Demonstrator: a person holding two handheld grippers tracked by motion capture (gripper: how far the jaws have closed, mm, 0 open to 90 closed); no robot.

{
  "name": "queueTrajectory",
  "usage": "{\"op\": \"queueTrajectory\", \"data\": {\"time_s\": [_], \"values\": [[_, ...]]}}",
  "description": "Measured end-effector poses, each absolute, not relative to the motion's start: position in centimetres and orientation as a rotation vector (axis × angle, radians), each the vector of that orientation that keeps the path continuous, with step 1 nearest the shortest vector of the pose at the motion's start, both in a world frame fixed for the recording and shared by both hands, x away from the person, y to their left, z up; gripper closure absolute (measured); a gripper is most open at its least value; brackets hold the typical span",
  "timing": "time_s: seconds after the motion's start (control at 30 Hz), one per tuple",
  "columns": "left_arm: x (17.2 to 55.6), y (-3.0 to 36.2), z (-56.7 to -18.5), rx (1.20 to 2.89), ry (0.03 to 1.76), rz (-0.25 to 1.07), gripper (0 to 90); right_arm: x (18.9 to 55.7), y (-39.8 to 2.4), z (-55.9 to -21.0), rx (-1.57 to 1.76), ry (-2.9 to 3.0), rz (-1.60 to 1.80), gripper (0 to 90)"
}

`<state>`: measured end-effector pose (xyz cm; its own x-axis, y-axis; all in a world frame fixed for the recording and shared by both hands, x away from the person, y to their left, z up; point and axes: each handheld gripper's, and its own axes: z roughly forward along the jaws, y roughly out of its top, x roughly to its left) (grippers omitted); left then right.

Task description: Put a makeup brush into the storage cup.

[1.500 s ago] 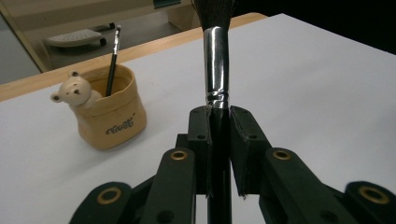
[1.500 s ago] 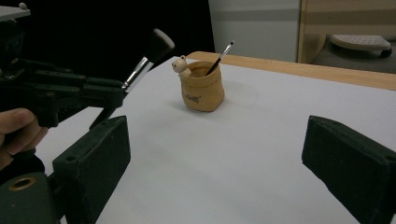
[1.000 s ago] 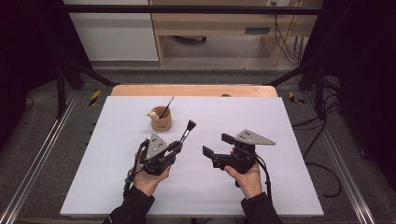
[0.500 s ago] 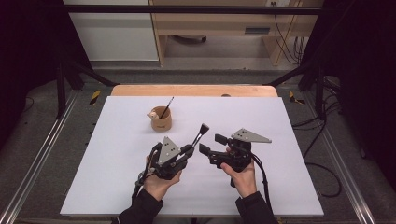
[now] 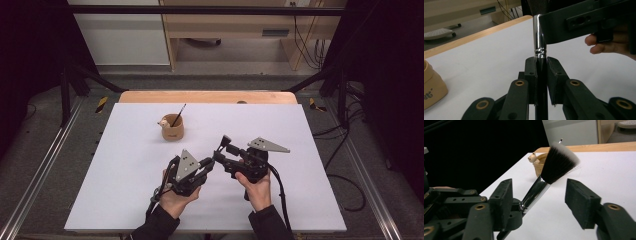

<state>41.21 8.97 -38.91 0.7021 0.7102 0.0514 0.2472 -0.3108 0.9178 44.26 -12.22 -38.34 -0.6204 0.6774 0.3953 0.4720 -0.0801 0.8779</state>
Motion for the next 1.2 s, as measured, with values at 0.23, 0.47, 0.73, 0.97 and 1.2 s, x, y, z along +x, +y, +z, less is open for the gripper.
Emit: {"op": "queueTrajectory", "data": {"time_s": [0.23,0.47,0.73,0.97,1.2], "values": [[40.99,8.57,-38.96,1.874,0.743,0.560,78.7,44.46,-12.30,-38.61,1.314,2.006,1.815,53.1],[40.89,8.41,-39.04,1.874,0.742,0.561,78.7,44.52,-12.42,-38.76,1.350,2.007,1.850,64.6],[40.84,8.20,-39.26,1.879,0.745,0.561,78.7,44.55,-12.83,-38.89,1.378,1.999,1.898,72.2],[40.88,8.05,-39.36,1.884,0.747,0.557,78.4,44.33,-12.84,-38.80,1.357,2.011,1.942,77.5],[41.29,7.98,-39.26,1.914,0.762,0.547,59.7,44.13,-12.63,-38.66,1.302,2.030,1.887,77.6]]}}
